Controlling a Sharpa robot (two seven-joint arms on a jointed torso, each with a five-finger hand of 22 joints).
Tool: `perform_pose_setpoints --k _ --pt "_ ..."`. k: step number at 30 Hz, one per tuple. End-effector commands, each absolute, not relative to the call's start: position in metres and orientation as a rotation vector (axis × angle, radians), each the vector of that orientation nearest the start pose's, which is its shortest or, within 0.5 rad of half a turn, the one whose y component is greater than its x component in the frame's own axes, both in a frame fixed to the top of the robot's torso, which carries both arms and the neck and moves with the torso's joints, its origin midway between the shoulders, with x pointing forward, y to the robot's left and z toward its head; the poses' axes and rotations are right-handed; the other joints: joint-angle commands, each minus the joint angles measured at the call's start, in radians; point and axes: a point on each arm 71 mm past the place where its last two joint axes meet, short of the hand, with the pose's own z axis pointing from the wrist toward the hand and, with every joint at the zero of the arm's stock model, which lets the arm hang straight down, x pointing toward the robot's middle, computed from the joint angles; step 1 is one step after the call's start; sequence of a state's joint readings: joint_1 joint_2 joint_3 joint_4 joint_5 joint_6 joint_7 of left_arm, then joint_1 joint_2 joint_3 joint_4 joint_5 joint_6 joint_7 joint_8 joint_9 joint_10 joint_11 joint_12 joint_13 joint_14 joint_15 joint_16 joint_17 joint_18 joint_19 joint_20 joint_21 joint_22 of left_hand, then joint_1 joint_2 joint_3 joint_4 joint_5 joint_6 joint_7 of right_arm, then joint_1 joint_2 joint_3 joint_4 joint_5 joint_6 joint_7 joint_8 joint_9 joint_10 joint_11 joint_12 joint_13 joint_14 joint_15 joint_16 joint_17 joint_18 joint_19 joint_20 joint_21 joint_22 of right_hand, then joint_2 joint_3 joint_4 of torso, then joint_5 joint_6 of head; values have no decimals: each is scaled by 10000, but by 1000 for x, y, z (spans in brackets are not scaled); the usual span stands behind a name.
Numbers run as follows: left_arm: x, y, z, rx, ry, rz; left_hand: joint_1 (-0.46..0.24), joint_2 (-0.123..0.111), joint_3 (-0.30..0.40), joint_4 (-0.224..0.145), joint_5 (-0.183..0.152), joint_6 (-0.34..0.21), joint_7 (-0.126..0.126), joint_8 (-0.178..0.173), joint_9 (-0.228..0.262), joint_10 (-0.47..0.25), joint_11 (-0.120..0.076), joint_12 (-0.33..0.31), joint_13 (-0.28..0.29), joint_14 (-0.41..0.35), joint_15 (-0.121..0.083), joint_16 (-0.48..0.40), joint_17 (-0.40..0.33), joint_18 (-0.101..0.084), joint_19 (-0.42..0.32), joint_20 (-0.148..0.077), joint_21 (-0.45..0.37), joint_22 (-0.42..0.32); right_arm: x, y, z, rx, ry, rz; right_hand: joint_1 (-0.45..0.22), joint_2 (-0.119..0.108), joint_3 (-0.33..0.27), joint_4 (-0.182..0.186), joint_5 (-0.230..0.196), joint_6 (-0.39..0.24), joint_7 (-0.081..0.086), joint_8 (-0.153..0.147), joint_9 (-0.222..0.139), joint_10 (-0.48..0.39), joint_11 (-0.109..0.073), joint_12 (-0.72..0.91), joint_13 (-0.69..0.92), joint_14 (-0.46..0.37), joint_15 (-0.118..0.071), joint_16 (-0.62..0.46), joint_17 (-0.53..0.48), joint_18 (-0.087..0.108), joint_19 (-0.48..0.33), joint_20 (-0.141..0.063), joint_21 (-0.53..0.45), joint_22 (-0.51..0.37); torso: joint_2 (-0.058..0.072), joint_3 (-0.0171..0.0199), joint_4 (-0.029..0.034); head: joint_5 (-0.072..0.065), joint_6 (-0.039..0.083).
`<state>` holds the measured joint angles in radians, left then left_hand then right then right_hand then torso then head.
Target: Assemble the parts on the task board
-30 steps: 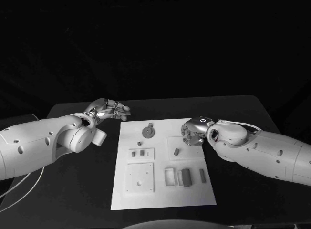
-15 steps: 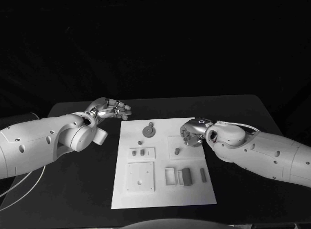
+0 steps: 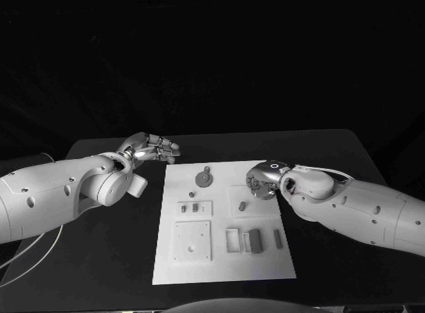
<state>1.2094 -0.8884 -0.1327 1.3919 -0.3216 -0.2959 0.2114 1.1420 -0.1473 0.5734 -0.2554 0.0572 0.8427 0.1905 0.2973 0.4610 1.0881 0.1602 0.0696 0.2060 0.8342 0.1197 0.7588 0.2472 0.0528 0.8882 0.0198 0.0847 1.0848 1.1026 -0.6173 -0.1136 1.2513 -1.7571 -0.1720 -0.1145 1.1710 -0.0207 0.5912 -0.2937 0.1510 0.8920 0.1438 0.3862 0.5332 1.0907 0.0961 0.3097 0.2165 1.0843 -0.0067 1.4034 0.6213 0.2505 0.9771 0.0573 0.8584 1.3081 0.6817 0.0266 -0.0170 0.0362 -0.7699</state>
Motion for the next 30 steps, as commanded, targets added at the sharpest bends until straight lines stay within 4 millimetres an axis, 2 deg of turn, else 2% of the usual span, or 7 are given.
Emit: perform_pose_setpoints --k 1,4,12,30 --pt "497 270 -219 -9136 16657 -11610 -73 43 -48 5 -2 -59 -33 37 -1 10 -34 71 -14 70 -12 -39 16 2 74 -1 -66 -13 490 -159 -286 -5533 18280 4065 154 -114 461 68 54 1035 -272 41 93 202 -33 -34 29 51 -105 -86 -25 113 10 27 -83 112 1 -1 -5 -9 -12" --pt "497 270 -220 -9149 16645 -11582 -75 48 -53 7 -2 -57 -34 39 -1 20 -39 76 -14 81 -16 -41 27 4 85 -4 -66 -13 490 -158 -286 -5618 18234 4027 41 -192 738 50 32 1109 -305 43 187 331 -60 -93 29 98 -131 -109 -28 113 79 32 -84 121 0 -3 -9 -1 -16" --pt "498 270 -220 -9169 16655 -11551 -75 58 -65 10 -3 -59 -35 40 -3 41 -49 83 -14 119 -30 -41 60 11 120 -15 -63 -14 488 -156 -288 -5773 18168 4043 37 -388 906 21 20 1284 -393 92 345 568 -136 -127 59 133 -204 -164 -38 113 146 -20 -65 151 -1 0 -6 -4 -27" --pt "498 270 -220 -9165 16614 -11528 -72 78 -92 11 -2 -72 -31 40 -12 74 -62 88 -21 245 -81 -30 158 20 225 -50 -50 -15 486 -155 -283 -5411 17470 4263 136 -497 998 13 14 1450 -466 82 498 886 -251 -152 118 363 -320 -218 -55 113 373 -144 45 173 -1 2 -8 -14 -27"
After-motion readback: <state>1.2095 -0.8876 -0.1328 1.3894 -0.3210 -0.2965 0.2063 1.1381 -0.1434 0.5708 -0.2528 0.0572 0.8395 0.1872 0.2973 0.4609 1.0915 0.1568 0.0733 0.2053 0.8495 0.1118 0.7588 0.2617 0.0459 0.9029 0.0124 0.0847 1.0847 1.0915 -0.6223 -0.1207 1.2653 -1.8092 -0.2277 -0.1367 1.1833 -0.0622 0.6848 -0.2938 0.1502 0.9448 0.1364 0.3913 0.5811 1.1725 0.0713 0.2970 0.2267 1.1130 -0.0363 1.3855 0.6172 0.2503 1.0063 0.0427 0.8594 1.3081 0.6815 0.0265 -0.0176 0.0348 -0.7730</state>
